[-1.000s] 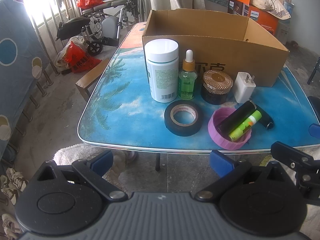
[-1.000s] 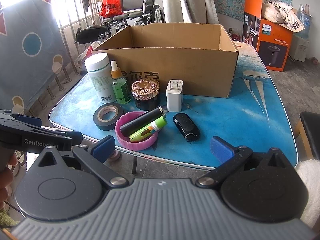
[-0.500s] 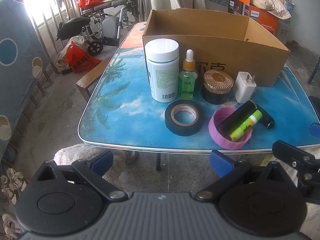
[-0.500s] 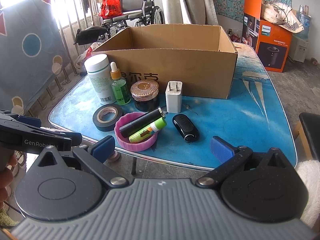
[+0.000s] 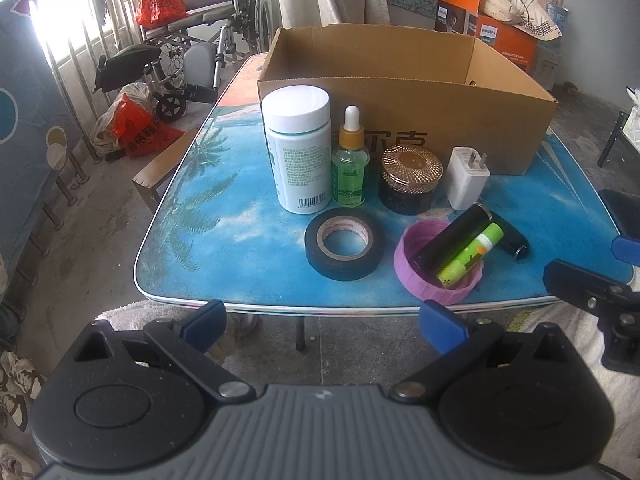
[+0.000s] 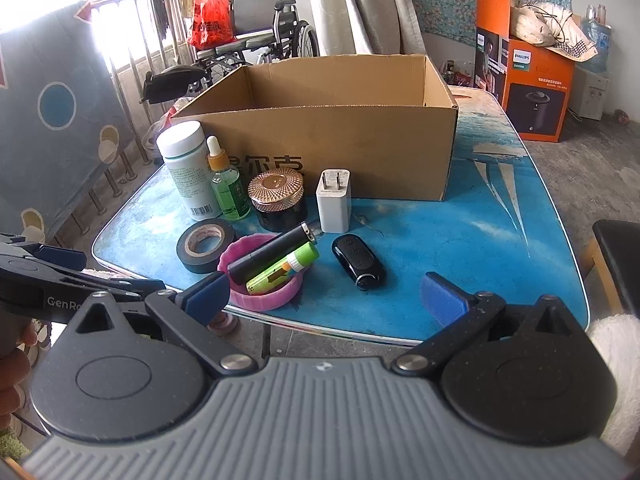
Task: Organize rigid objects
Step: 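Reach the right gripper into the pink dish and grasp the green glue stick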
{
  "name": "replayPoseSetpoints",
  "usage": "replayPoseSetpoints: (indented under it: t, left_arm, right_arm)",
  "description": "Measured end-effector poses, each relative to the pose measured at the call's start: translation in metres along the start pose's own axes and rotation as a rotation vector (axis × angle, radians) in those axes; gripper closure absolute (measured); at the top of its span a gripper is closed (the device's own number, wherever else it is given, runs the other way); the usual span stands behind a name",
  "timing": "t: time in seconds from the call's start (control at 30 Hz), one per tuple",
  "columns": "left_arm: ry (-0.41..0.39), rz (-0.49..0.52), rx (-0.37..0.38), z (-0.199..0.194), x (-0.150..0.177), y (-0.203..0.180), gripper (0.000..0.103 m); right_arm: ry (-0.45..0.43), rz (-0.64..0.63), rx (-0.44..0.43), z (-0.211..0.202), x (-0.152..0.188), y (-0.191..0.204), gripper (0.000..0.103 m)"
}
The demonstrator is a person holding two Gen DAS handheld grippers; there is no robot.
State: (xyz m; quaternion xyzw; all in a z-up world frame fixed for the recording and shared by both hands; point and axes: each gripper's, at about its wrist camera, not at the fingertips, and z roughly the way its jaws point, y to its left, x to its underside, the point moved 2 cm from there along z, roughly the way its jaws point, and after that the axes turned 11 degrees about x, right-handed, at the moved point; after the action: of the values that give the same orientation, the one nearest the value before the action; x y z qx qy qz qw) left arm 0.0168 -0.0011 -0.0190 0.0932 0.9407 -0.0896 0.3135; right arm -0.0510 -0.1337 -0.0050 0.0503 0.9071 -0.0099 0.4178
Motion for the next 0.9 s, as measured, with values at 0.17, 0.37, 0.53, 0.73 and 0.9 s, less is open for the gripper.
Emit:
replayPoseSetpoints:
  t: [0.17, 0.37, 0.53, 0.73, 0.9]
  left_arm:
    - [-0.104, 0.021, 0.09, -0.004, -0.003, -0.004, 0.0]
    - [-0.141, 0.075, 0.218, 0.006, -0.009, -0.014, 0.002]
    - [-0.124, 0.175, 0.238, 0.021, -0.011, -0.03, 0.02]
    - [-0.089, 0.255, 0.286, 0.038, -0.011, -0.046, 0.038]
    - [-0.063, 0.33, 0.318, 0.05, -0.01, -0.061, 0.051]
  right_arm:
    - [-0.019, 0.101, -0.049, 0.001, -0.006, -0.018, 0.001]
    - [0.026, 0.208, -0.137, 0.024, -0.005, -0.023, 0.001]
    - [0.065, 0.267, -0.21, 0.046, -0.003, -0.018, 0.002]
    - [0.084, 0.3, -0.264, 0.07, -0.005, -0.013, 0.008]
    - [0.108, 0.332, -0.294, 0.092, -0.005, -0.015, 0.025]
